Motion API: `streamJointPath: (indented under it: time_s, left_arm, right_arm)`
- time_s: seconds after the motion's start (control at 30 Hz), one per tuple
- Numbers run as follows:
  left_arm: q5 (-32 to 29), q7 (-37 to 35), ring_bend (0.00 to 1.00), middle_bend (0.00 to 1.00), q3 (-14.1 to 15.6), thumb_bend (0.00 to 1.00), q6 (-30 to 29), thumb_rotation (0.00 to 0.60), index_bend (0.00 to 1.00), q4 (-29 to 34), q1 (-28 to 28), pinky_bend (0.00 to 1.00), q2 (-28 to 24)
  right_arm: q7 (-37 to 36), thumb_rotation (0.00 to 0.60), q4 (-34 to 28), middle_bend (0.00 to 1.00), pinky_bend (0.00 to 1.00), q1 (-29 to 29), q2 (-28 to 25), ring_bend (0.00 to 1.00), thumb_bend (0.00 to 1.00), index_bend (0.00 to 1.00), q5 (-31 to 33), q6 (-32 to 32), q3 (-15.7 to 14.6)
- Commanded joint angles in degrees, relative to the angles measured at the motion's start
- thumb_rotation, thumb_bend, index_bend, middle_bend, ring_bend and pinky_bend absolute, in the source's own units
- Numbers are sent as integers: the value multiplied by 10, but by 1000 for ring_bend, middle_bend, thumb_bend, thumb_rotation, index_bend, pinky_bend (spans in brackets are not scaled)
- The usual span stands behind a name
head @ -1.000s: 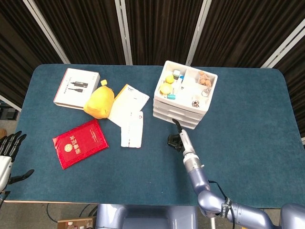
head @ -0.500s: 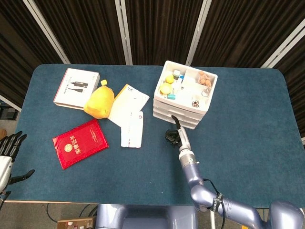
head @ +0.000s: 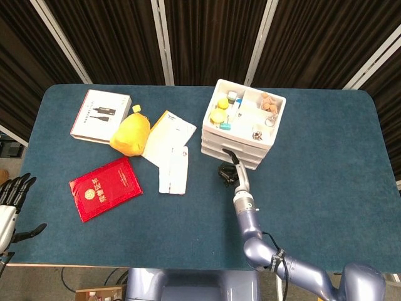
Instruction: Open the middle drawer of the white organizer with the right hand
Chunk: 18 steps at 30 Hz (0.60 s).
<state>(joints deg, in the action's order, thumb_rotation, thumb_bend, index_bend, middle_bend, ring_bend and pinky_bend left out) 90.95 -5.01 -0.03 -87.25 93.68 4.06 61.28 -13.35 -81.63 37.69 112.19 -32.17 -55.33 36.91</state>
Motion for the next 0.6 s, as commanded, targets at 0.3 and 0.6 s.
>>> streamJointPath:
  time_s: [0.3,0.6]
  left_arm:
    - [-1,-3,0,0,1,23,0,600,0,2,0,16,-2]
    - [-1,-2,0,0,1,24,2,600,0,3,0,16,-2]
  right_arm:
    - [-7,600,36,817,894,22,18,833,752,183,13,3,14]
    - [-7,600,21,817,894,19,18,833,758,263,7,9,-1]
